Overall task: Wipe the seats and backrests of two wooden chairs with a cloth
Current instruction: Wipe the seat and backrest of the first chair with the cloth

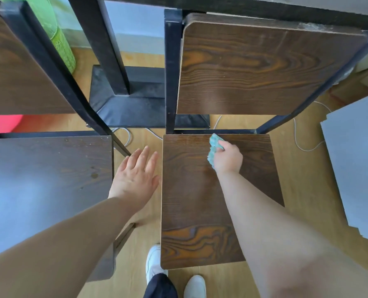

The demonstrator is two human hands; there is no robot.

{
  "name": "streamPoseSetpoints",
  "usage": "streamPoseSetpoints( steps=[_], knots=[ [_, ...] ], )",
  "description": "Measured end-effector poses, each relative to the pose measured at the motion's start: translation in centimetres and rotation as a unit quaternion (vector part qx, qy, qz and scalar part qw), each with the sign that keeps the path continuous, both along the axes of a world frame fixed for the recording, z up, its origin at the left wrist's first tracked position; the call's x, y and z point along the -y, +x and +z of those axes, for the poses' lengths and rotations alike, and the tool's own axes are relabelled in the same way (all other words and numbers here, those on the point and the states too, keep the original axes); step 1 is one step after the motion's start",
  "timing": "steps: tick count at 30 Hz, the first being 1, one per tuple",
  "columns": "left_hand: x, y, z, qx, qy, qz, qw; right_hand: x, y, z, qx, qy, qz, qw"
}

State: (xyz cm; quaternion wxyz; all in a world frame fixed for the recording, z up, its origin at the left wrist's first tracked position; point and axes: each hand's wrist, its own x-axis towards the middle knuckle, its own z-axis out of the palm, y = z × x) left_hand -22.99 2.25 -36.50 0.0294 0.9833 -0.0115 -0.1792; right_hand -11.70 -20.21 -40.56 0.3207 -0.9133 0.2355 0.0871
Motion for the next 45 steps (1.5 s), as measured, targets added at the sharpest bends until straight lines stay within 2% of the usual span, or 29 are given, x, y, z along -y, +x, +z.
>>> streamPoseSetpoints(
  steps=[4, 7, 15, 18, 24, 27, 29, 31, 34, 37, 42, 45],
  knots=[
    [-1.6, 0.9, -0.4, 0.008, 0.001, 0.012, 1.000, -5.9, 1.4, -0.2, -0.006, 0.015, 0.096, 0.995],
    [-2.6, 1.2, -0.9, 0.010, -0.003, 0.021, 1.000, -8.9, 1.3, -0.2, -0.006, -0.007, 0.167, 0.986],
    [-3.4, 0.9, -0.9, 0.011, -0.001, 0.032, 0.999, -10.6, -0.4, -0.5, 0.007, -0.022, 0.174, 0.985],
    [-3.2, 0.6, -1.1, 0.005, -0.001, 0.036, 0.999, -10.8, -1.2, -0.6, 0.018, -0.041, 0.220, 0.974],
    [-2.0, -0.5, -1.0, 0.002, -0.006, 0.062, 0.998, -10.5, -5.5, -1.6, -0.006, -0.034, 0.407, 0.913],
    [-1.1, -1.0, 0.2, -0.001, -0.001, 0.084, 0.996, -9.5, -7.9, -1.4, -0.065, -0.070, 0.515, 0.852],
    [-0.5, -1.5, 1.3, 0.003, 0.002, 0.095, 0.995, -8.2, -9.2, -0.8, -0.114, -0.035, 0.554, 0.824],
    [0.2, -1.7, 2.7, 0.014, -0.006, 0.110, 0.994, -6.3, -9.9, 0.4, -0.147, 0.028, 0.528, 0.836],
    [1.6, -1.5, 4.8, 0.016, -0.003, 0.122, 0.992, -3.1, -9.5, 4.0, -0.093, 0.092, 0.406, 0.904],
    [3.2, -1.0, 7.0, 0.009, 0.000, 0.123, 0.992, -0.2, -7.4, 8.7, -0.050, 0.128, 0.288, 0.948],
    [5.9, 1.3, 11.2, 0.019, -0.021, 0.121, 0.992, 4.6, -2.9, 15.5, 0.026, 0.163, 0.147, 0.975],
    [7.2, 3.0, 14.0, 0.037, -0.021, 0.117, 0.992, 7.1, -0.4, 19.6, 0.088, 0.162, 0.111, 0.977]
  ],
)
